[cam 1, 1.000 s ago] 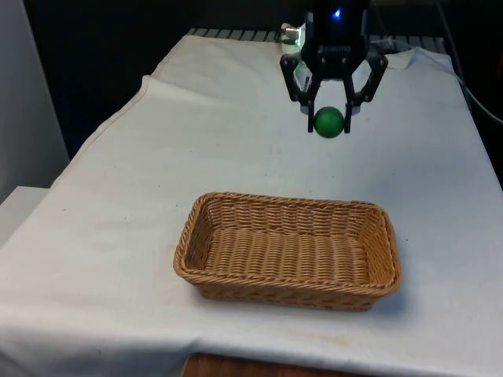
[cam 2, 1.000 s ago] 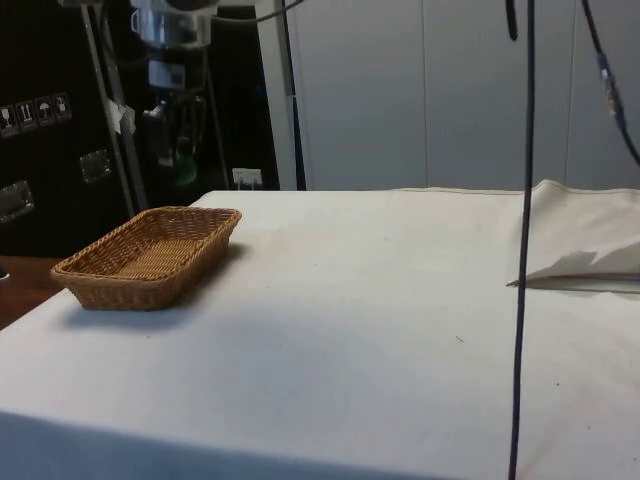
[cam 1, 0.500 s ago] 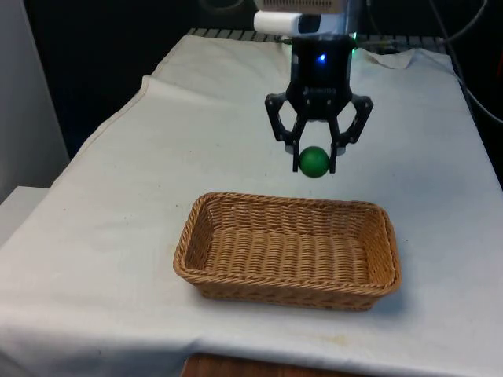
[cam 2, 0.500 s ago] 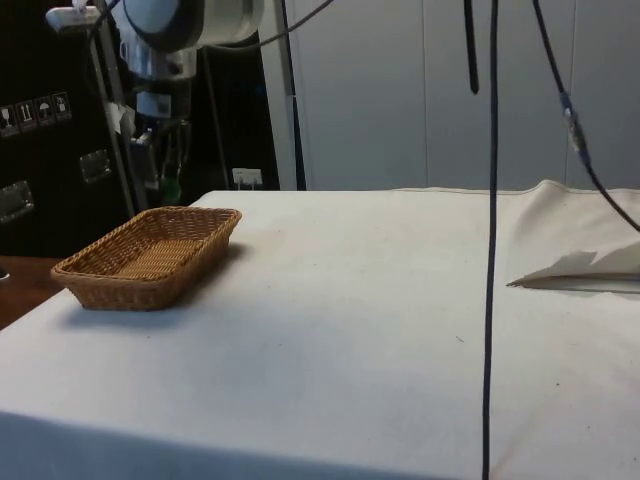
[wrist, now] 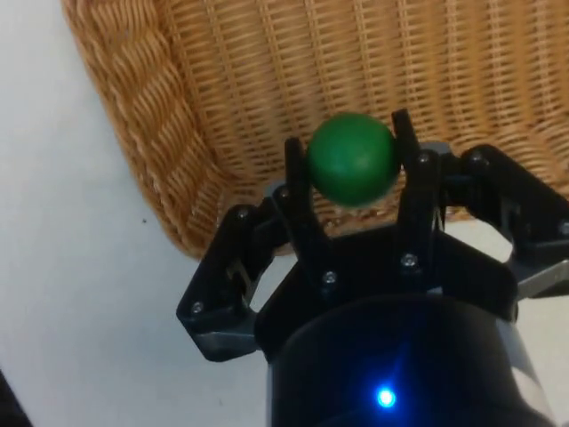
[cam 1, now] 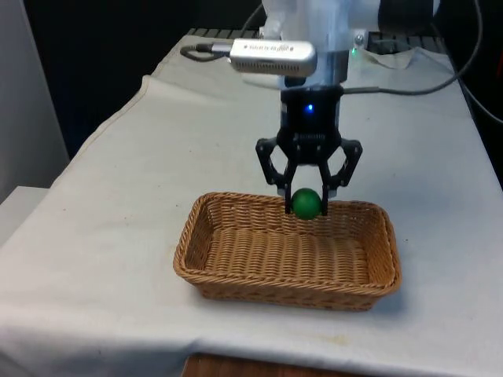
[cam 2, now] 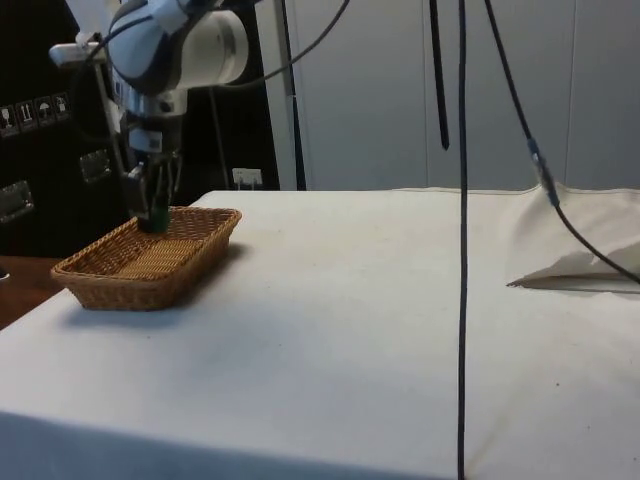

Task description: Pick up the ball and place it into the basket.

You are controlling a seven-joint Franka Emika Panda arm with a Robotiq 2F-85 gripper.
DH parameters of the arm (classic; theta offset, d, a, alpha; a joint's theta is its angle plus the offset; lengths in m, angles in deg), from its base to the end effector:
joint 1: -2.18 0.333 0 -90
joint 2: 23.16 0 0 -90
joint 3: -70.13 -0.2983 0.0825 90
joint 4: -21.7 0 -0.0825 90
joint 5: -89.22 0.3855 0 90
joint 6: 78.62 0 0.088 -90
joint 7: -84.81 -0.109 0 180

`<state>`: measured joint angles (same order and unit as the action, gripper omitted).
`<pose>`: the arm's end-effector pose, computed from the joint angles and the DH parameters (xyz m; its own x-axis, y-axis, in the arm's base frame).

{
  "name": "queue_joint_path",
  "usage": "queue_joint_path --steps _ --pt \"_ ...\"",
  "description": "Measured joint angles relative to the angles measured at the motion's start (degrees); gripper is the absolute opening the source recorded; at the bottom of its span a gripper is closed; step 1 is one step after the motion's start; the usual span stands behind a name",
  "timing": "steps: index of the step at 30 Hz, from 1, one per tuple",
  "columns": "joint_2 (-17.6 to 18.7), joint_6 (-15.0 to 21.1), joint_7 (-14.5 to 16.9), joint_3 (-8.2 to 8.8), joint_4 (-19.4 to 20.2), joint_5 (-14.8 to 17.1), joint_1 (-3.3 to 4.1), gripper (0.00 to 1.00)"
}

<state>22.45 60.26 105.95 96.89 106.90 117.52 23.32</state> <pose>0.7264 -0.0061 0.2432 0.9652 0.0951 0.2435 0.0940 -0.9954 0.0164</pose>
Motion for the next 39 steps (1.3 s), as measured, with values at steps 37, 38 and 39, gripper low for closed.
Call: queue_joint_path --steps 37,38,39 --pt "6.4 0.5 1.3 0.0 -3.7 5.2 -0.11 1.0" --pt "6.4 0.5 1.3 0.0 -3.7 5.2 -0.11 1.0" --pt "6.4 0.5 1.3 0.0 -3.7 5.2 -0.11 1.0"
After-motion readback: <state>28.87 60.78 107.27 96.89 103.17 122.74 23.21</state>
